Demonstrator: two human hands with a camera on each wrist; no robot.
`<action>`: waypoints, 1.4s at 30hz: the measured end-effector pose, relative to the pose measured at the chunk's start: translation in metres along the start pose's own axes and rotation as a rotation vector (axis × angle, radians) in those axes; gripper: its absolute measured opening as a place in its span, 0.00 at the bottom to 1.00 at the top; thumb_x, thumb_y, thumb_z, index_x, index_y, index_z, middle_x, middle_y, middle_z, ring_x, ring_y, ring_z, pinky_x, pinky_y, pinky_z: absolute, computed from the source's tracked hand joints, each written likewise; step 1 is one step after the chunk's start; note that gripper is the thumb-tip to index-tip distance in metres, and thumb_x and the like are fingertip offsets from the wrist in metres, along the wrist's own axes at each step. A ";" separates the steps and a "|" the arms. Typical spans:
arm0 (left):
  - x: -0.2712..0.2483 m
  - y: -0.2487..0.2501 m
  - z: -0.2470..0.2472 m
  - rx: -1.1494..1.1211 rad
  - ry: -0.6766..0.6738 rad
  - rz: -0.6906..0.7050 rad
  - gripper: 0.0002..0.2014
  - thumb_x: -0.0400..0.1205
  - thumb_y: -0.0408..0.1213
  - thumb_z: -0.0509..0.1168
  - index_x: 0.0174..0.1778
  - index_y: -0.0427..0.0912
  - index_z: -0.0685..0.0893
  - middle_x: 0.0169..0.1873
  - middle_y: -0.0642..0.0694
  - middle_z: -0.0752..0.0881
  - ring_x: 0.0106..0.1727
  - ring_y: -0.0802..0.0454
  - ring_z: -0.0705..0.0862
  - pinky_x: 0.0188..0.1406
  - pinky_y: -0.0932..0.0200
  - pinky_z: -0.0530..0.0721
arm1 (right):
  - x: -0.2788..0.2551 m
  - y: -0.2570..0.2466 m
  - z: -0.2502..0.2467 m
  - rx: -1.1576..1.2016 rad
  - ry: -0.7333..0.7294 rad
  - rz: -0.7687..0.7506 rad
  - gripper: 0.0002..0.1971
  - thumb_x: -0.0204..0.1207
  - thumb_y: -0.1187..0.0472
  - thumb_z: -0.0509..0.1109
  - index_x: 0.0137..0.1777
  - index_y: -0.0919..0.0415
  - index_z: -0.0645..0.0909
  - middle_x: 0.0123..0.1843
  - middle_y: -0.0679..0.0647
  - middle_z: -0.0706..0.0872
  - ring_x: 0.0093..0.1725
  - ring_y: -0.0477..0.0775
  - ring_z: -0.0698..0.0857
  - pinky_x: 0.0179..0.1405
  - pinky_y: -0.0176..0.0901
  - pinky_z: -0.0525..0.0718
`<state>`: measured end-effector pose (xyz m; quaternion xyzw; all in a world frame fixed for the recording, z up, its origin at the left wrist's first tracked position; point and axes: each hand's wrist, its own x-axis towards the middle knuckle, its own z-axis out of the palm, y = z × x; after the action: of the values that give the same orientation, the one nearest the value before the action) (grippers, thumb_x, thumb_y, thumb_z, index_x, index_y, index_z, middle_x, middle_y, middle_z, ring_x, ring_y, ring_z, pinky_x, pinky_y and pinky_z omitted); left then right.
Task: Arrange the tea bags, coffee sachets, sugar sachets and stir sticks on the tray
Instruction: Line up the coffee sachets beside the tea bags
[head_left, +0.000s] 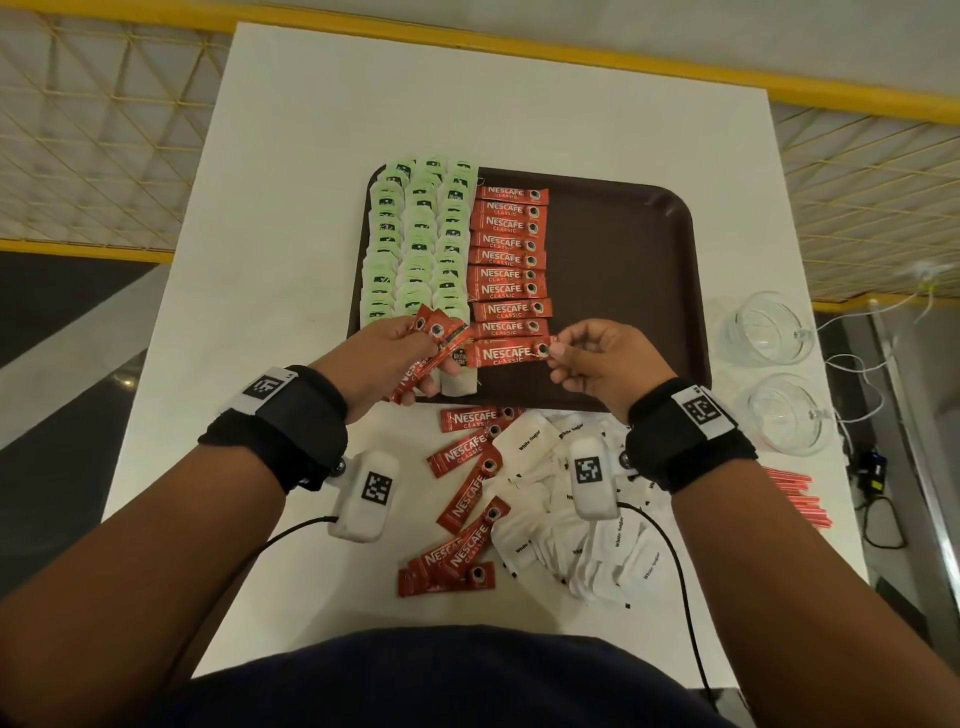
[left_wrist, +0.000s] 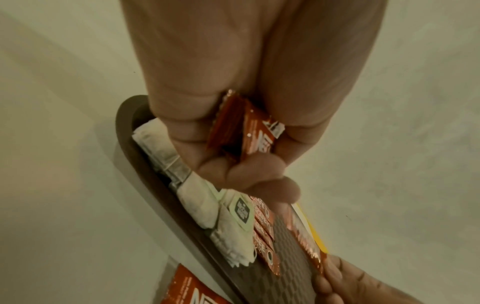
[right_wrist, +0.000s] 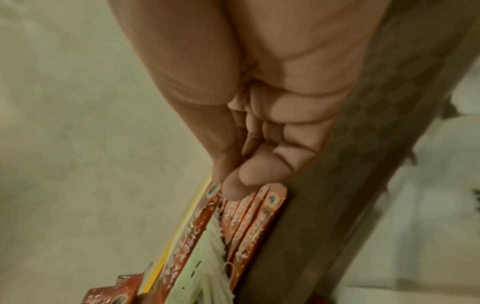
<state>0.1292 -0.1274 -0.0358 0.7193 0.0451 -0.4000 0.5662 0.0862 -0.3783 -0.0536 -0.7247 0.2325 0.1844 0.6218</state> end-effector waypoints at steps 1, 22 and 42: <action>0.000 0.000 0.000 -0.004 0.019 -0.002 0.13 0.88 0.35 0.55 0.65 0.45 0.80 0.49 0.43 0.91 0.35 0.53 0.82 0.28 0.61 0.77 | 0.000 0.004 -0.003 0.000 0.023 0.020 0.05 0.79 0.67 0.71 0.52 0.67 0.82 0.38 0.56 0.88 0.34 0.47 0.86 0.36 0.37 0.87; 0.000 -0.008 0.002 -0.059 0.039 -0.017 0.12 0.89 0.36 0.55 0.66 0.44 0.78 0.48 0.42 0.91 0.37 0.52 0.83 0.29 0.60 0.80 | 0.028 0.011 0.020 -0.727 0.264 0.163 0.13 0.77 0.53 0.74 0.52 0.64 0.86 0.49 0.57 0.89 0.52 0.56 0.87 0.54 0.49 0.86; -0.003 -0.002 0.015 0.030 -0.127 -0.034 0.12 0.88 0.44 0.60 0.67 0.48 0.79 0.50 0.46 0.92 0.41 0.51 0.90 0.37 0.59 0.90 | -0.006 -0.010 0.026 -0.024 -0.162 -0.131 0.06 0.77 0.71 0.72 0.52 0.68 0.84 0.38 0.58 0.87 0.35 0.48 0.87 0.38 0.37 0.88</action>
<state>0.1182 -0.1388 -0.0360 0.7000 0.0151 -0.4550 0.5503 0.0874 -0.3512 -0.0459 -0.7286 0.1314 0.2042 0.6405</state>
